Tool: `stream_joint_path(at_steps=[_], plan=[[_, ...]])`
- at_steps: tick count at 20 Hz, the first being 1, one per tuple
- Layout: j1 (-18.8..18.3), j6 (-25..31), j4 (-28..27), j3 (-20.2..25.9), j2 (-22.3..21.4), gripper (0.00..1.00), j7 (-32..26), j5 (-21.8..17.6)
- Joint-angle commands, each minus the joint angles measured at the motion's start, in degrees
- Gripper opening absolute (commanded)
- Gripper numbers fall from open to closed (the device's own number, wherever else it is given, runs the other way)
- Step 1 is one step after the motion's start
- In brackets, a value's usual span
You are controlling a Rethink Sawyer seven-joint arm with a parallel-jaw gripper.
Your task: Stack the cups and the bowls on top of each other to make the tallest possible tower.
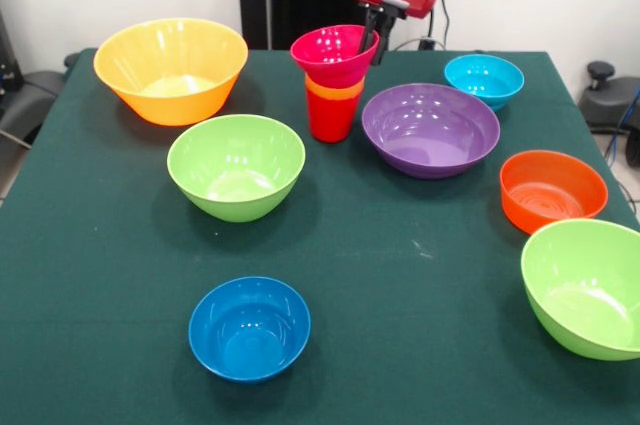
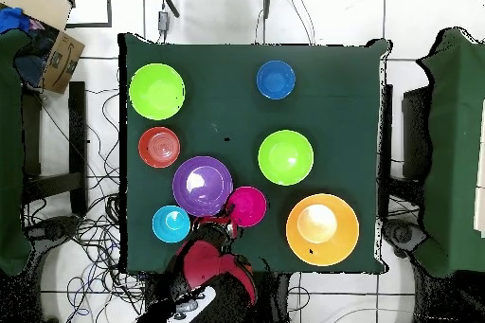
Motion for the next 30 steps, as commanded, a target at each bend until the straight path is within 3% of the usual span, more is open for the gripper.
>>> stream_joint_path(at_steps=[1,19,20,30], plan=[[0.50,-0.19,-1.34,3.69,2.09,0.00,8.10,2.55],[1.14,-0.33,-1.85,1.34,2.93,0.00,8.26,3.72],[1.14,-0.69,-1.79,1.36,3.02,1.00,8.42,3.77],[1.63,-0.61,-2.05,1.26,3.13,1.00,8.50,4.59]])
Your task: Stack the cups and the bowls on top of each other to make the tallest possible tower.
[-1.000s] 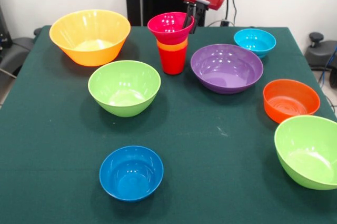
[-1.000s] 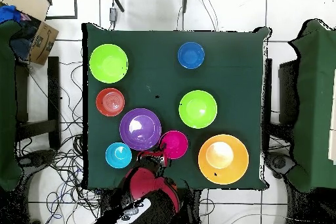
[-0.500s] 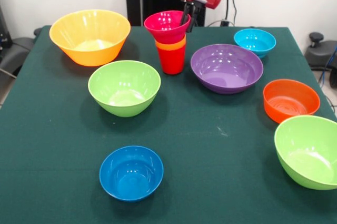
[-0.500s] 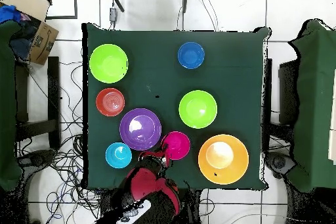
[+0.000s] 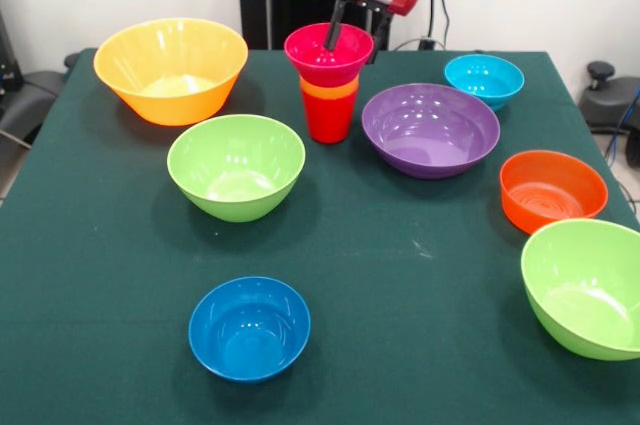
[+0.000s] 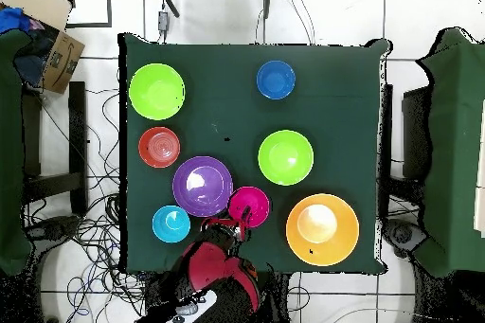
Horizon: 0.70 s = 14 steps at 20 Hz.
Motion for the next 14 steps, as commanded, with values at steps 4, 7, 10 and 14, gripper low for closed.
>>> stream_joint_path(at_steps=[4,7,10,14], plan=[[0.61,0.44,-2.05,4.31,1.03,1.00,8.06,3.08],[-0.17,2.01,-1.88,5.44,0.00,1.00,8.46,2.98],[-0.38,3.12,-1.87,6.23,-1.38,1.00,8.70,2.98],[-0.23,3.46,-1.90,6.73,-2.36,1.00,9.13,3.40]])
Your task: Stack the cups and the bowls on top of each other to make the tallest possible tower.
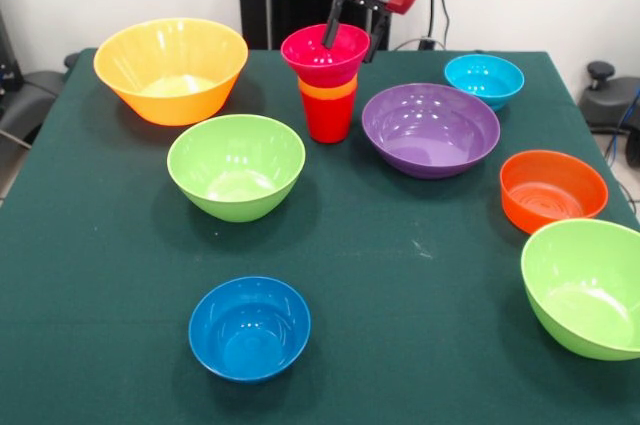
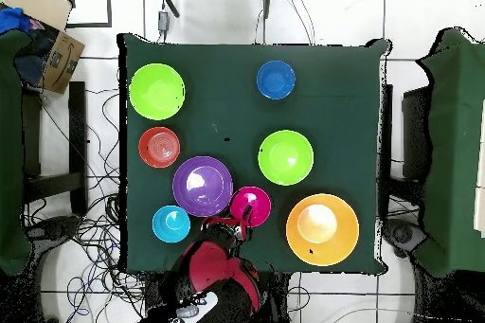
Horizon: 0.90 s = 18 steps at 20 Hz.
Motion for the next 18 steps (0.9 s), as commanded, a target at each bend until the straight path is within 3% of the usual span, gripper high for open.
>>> stream_joint_path(at_steps=[1,18], plan=[[-0.26,3.24,-1.86,7.17,-2.02,1.00,9.22,2.87],[0.03,7.27,-1.76,7.12,-5.89,1.00,7.68,2.65]])
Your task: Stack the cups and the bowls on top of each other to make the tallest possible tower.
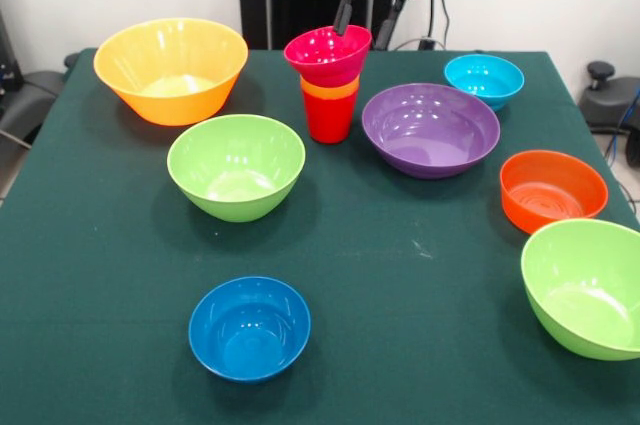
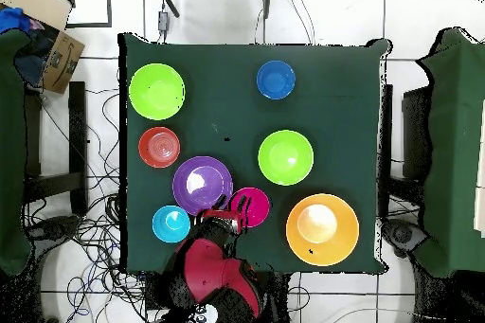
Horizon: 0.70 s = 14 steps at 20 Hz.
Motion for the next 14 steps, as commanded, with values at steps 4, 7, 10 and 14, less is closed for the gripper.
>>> stream_joint_path(at_steps=[4,7,10,14], plan=[[0.24,6.35,-1.72,6.07,0.37,1.00,7.50,2.80],[-0.31,7.85,-1.46,5.92,-1.29,1.00,6.84,1.89],[-2.43,6.55,-0.69,8.86,-1.92,1.00,8.31,0.79],[-2.54,4.40,-0.41,10.11,-0.49,1.00,9.35,1.48]])
